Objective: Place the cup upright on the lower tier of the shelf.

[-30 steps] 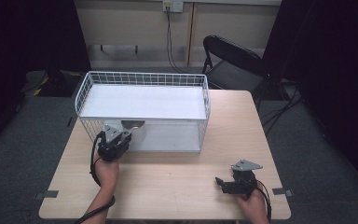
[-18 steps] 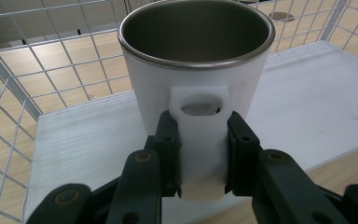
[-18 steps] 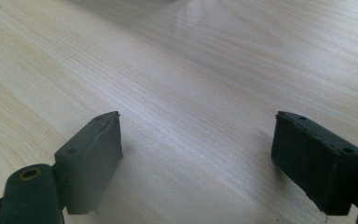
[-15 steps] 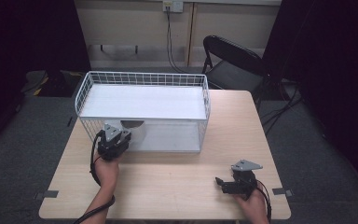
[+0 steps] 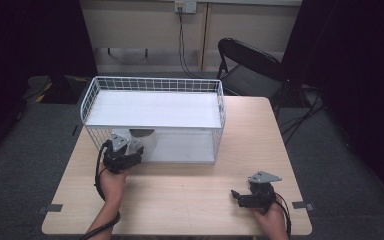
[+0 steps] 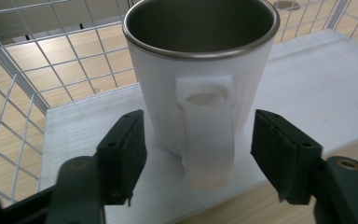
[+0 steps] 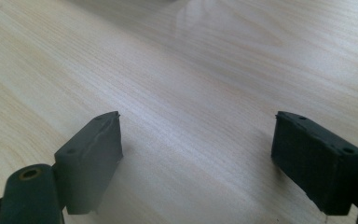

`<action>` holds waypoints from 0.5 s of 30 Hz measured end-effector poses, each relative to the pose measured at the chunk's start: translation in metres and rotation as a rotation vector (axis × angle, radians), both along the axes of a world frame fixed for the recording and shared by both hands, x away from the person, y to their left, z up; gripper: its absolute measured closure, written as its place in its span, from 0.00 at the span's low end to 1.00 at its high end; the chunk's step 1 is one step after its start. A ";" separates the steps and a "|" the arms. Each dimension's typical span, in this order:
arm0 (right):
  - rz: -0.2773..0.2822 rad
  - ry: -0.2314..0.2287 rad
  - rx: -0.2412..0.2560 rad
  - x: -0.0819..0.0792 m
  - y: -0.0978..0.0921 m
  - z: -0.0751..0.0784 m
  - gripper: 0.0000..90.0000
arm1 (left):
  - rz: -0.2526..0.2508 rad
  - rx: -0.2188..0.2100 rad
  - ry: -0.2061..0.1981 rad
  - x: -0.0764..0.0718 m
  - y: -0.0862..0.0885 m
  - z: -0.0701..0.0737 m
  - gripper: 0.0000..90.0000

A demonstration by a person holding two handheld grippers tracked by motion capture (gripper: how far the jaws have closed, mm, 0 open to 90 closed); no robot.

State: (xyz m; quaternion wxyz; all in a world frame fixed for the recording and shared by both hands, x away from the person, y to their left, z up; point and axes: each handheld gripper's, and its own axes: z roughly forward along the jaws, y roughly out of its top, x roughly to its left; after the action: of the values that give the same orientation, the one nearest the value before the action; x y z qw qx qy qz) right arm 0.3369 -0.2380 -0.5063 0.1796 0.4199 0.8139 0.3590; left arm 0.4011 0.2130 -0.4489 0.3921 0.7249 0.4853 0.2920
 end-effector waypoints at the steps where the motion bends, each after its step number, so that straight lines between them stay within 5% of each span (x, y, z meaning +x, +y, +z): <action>1: 0.000 0.000 0.000 0.000 0.000 0.000 0.17 | -0.006 0.013 0.007 -0.001 0.001 0.000 0.36; 4: 0.000 0.000 0.000 0.000 0.000 0.000 0.17 | -0.001 -0.018 0.013 -0.002 0.001 -0.001 0.34; 6: 0.000 0.000 0.000 0.000 0.000 0.000 0.17 | -0.010 0.005 0.020 -0.004 0.004 -0.001 0.32; 15: 0.002 0.000 0.000 -0.001 0.000 0.000 0.17 | -0.029 -0.020 0.045 -0.014 0.017 0.000 0.26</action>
State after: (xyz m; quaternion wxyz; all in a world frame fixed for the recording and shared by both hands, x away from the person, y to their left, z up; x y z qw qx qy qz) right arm 0.3364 -0.2383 -0.5063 0.1795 0.4192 0.8144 0.3590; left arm 0.3869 0.2298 -0.4492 0.3926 0.7342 0.4864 0.2649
